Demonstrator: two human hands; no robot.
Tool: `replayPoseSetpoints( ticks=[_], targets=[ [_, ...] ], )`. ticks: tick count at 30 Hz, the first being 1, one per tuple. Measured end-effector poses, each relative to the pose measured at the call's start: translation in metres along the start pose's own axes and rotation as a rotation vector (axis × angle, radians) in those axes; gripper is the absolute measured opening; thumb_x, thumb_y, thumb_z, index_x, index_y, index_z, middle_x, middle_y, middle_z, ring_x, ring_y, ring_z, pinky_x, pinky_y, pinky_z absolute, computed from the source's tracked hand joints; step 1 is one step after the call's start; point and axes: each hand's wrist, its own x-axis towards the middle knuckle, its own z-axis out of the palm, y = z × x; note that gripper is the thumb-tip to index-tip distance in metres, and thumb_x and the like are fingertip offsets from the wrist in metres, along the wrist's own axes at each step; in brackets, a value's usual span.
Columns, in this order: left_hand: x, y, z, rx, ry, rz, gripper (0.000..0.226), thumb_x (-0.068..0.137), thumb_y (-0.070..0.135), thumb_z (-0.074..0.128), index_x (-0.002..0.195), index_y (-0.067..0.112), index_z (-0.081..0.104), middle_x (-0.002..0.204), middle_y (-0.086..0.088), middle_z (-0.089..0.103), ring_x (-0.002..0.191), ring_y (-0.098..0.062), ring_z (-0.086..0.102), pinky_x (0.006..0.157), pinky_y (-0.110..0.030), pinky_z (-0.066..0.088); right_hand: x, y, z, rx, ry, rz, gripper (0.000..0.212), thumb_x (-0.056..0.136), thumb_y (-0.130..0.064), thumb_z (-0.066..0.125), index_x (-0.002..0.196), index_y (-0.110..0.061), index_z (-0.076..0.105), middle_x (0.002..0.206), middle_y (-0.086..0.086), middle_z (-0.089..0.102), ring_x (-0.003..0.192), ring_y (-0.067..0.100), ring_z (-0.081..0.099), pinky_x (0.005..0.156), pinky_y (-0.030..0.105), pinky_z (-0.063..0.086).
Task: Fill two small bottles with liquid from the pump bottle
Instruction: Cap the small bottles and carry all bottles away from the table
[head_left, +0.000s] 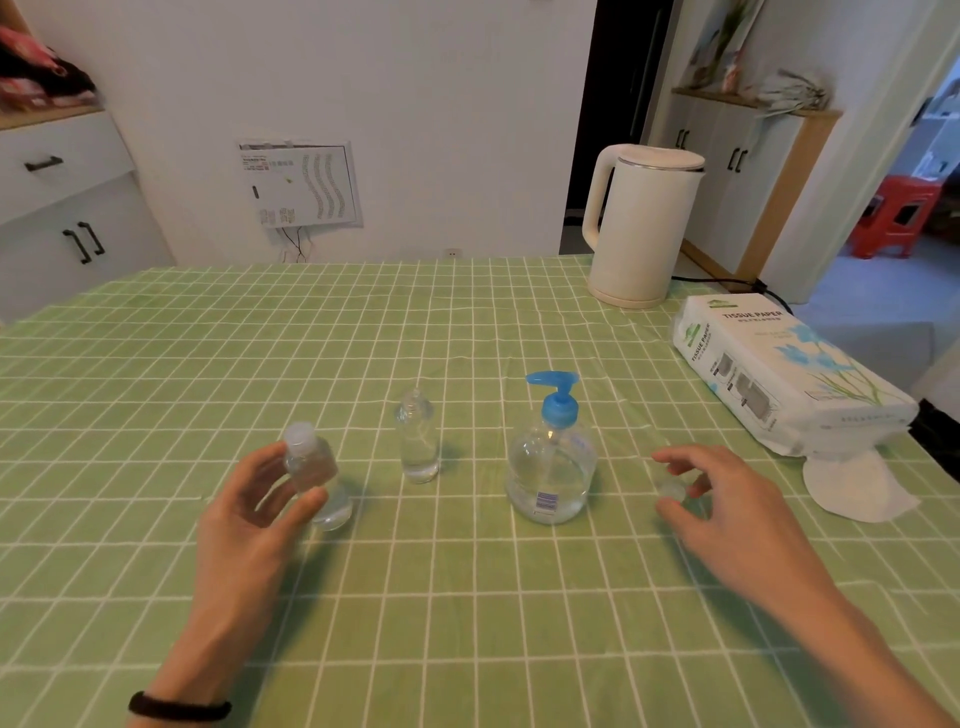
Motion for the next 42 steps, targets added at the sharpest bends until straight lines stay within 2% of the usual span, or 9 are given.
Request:
replayPoseSetpoints(
  ticks=[6, 11, 16, 20, 25, 31, 34, 39, 42],
  targets=[
    [-0.002, 0.006, 0.000, 0.074, -0.027, 0.060, 0.054, 0.073, 0.020, 0.075, 0.121, 0.043, 0.065, 0.128, 0.016, 0.072, 0.119, -0.008, 0.070, 0.104, -0.026, 0.055, 0.007, 0.014, 0.010, -0.129, -0.056, 0.045, 0.057, 0.096, -0.024, 0.080, 0.148, -0.036, 0.060, 0.149, -0.006, 0.055, 0.133, 0.016, 0.057, 0.115, 0.043, 0.051],
    [-0.015, 0.019, 0.002, 0.242, 0.048, 0.212, 0.071, 0.079, 0.012, 0.080, 0.139, 0.039, 0.054, 0.144, 0.015, 0.060, 0.136, -0.004, 0.055, 0.120, -0.037, 0.039, 0.008, 0.016, 0.013, -0.101, -0.050, 0.019, 0.046, 0.098, -0.018, 0.078, 0.140, -0.033, 0.068, 0.127, -0.011, 0.061, 0.099, 0.003, 0.060, 0.096, 0.032, 0.052],
    [-0.033, 0.045, 0.038, 0.330, 0.038, 0.543, 0.054, 0.094, 0.020, 0.075, 0.144, 0.018, 0.052, 0.145, 0.012, 0.059, 0.133, -0.012, 0.059, 0.107, -0.021, 0.050, 0.009, 0.018, 0.015, -0.063, -0.018, 0.000, 0.025, 0.101, -0.019, 0.075, 0.124, -0.027, 0.078, 0.112, -0.008, 0.068, 0.087, 0.000, 0.058, 0.083, 0.030, 0.044],
    [-0.044, 0.033, 0.076, 0.321, -0.114, 0.375, 0.061, 0.095, 0.021, 0.071, 0.150, 0.020, 0.045, 0.149, 0.020, 0.052, 0.137, -0.002, 0.052, 0.107, -0.018, 0.048, 0.007, 0.014, 0.016, -0.026, 0.004, 0.001, 0.024, 0.098, -0.017, 0.078, 0.121, -0.025, 0.079, 0.101, -0.012, 0.067, 0.085, -0.008, 0.056, 0.076, 0.029, 0.042],
    [-0.031, 0.005, 0.094, 0.346, -0.139, 0.062, 0.082, 0.095, 0.027, 0.073, 0.160, 0.020, 0.024, 0.160, 0.009, 0.036, 0.146, -0.005, 0.037, 0.124, -0.041, 0.035, 0.004, 0.018, 0.012, 0.015, 0.012, 0.021, 0.025, 0.092, -0.019, 0.086, 0.116, -0.022, 0.078, 0.091, -0.018, 0.069, 0.086, -0.004, 0.062, 0.073, 0.031, 0.043],
    [0.000, -0.002, 0.106, 0.298, -0.076, 0.026, 0.073, 0.098, 0.027, 0.069, 0.157, 0.016, 0.026, 0.160, 0.002, 0.039, 0.147, -0.012, 0.039, 0.124, -0.040, 0.034, 0.001, 0.019, 0.012, 0.081, -0.021, 0.000, 0.026, 0.091, -0.024, 0.087, 0.114, -0.028, 0.077, 0.097, -0.020, 0.071, 0.091, -0.009, 0.061, 0.072, 0.020, 0.043],
    [0.010, -0.006, 0.109, 0.261, -0.053, 0.058, 0.055, 0.100, 0.021, 0.067, 0.147, 0.020, 0.038, 0.146, 0.006, 0.052, 0.134, -0.008, 0.052, 0.117, -0.034, 0.042, 0.000, 0.020, 0.012, 0.127, -0.023, 0.003, 0.026, 0.092, -0.028, 0.086, 0.114, -0.034, 0.075, 0.098, -0.024, 0.071, 0.093, -0.011, 0.062, 0.081, 0.026, 0.048],
    [0.019, -0.015, 0.106, 0.242, -0.071, 0.080, 0.034, 0.101, 0.017, 0.065, 0.128, 0.030, 0.049, 0.123, 0.016, 0.066, 0.113, 0.003, 0.064, 0.103, -0.033, 0.054, -0.002, 0.019, 0.006, 0.187, -0.026, -0.022, 0.028, 0.093, -0.029, 0.084, 0.113, -0.045, 0.073, 0.099, -0.034, 0.069, 0.094, -0.014, 0.064, 0.079, 0.014, 0.047],
    [0.020, -0.013, 0.104, 0.227, -0.070, 0.091, 0.031, 0.098, 0.014, 0.070, 0.122, 0.026, 0.055, 0.115, 0.013, 0.070, 0.107, -0.003, 0.068, 0.100, -0.039, 0.057, -0.006, 0.013, 0.004, 0.219, -0.038, -0.038, 0.029, 0.097, -0.031, 0.079, 0.119, -0.048, 0.074, 0.105, -0.031, 0.072, 0.098, -0.010, 0.067, 0.092, 0.027, 0.057]
  ],
)
